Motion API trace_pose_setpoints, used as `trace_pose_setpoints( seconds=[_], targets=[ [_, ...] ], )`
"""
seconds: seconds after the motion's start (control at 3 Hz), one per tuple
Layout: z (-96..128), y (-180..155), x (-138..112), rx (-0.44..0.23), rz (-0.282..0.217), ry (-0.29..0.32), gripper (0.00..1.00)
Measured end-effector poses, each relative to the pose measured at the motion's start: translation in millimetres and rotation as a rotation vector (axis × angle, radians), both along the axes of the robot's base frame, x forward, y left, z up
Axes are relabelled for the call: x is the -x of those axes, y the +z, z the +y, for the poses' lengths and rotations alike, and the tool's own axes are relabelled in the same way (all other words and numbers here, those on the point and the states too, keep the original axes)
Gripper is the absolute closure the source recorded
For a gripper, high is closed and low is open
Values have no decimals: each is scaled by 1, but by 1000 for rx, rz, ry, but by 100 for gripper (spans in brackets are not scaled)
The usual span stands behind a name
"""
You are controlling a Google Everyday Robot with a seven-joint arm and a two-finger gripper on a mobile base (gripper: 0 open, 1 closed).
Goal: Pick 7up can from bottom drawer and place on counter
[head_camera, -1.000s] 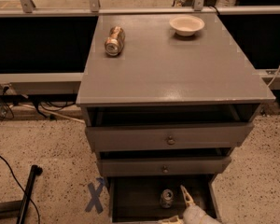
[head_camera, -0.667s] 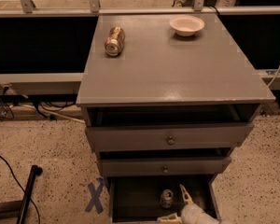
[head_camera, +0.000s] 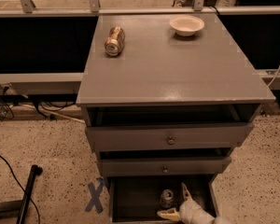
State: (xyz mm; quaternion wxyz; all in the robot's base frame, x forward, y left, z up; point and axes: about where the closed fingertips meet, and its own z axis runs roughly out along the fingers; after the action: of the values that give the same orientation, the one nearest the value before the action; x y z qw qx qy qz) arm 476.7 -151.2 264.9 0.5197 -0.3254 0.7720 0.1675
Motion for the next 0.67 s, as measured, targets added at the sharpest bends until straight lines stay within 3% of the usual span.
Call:
trace_pose_setpoints(
  seconds=[0.67],
  targets=[
    [0,-31,-10,40,79,-30,0]
  ],
)
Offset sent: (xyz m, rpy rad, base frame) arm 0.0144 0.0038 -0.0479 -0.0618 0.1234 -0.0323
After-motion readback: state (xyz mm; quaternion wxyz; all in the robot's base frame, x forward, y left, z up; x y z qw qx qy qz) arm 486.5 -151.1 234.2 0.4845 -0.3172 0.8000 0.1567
